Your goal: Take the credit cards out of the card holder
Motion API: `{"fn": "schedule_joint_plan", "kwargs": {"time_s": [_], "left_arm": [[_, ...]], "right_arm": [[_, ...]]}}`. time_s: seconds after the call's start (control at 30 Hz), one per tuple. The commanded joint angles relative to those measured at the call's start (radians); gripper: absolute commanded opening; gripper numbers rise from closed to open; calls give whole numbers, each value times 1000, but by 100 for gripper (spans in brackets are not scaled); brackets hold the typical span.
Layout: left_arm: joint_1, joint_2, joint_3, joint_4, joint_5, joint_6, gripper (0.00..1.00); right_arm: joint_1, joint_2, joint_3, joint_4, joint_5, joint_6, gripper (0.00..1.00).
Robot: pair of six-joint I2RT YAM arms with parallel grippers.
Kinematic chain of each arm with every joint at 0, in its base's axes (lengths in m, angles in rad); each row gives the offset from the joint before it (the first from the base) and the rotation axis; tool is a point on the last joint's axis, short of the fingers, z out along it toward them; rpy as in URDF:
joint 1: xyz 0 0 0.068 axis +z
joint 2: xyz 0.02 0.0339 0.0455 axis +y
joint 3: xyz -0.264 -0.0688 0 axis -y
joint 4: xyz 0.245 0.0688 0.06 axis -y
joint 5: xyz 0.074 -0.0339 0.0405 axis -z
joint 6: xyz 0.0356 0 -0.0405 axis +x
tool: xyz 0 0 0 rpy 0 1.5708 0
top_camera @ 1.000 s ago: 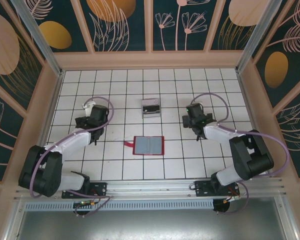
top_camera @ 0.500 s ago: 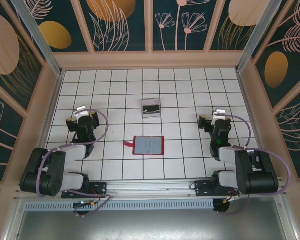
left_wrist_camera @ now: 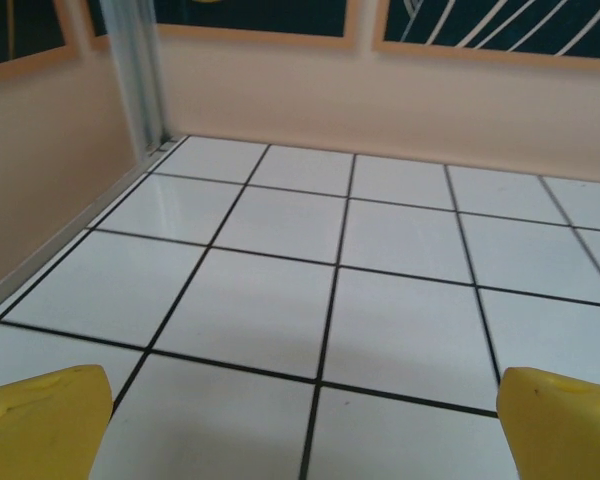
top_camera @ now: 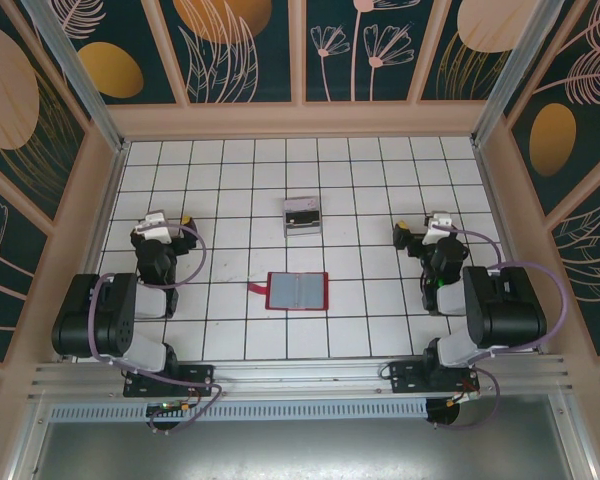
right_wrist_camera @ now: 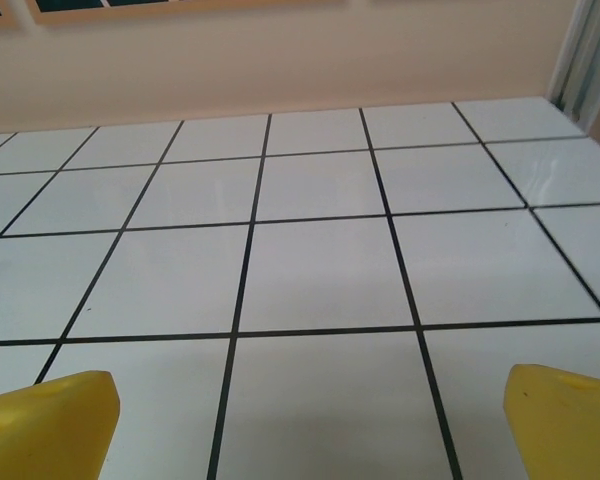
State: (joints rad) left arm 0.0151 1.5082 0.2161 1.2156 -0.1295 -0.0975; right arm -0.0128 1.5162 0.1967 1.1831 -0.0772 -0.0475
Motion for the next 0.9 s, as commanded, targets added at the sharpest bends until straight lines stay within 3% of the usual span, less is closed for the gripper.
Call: {"fn": "schedule_joint_plan", "kwargs": {"time_s": [0.0,0.3,0.87], "left_arm": [[5,14,18,64,57,8,99],[-9,17,28,47,19,18,98],[-9,10,22,50,39,20,99]], "right_arm": [[-23,19,20,90,-32,30,99],[-29,22,40,56,29,58,99],[-23,23,43,52,36,56,99]]}}
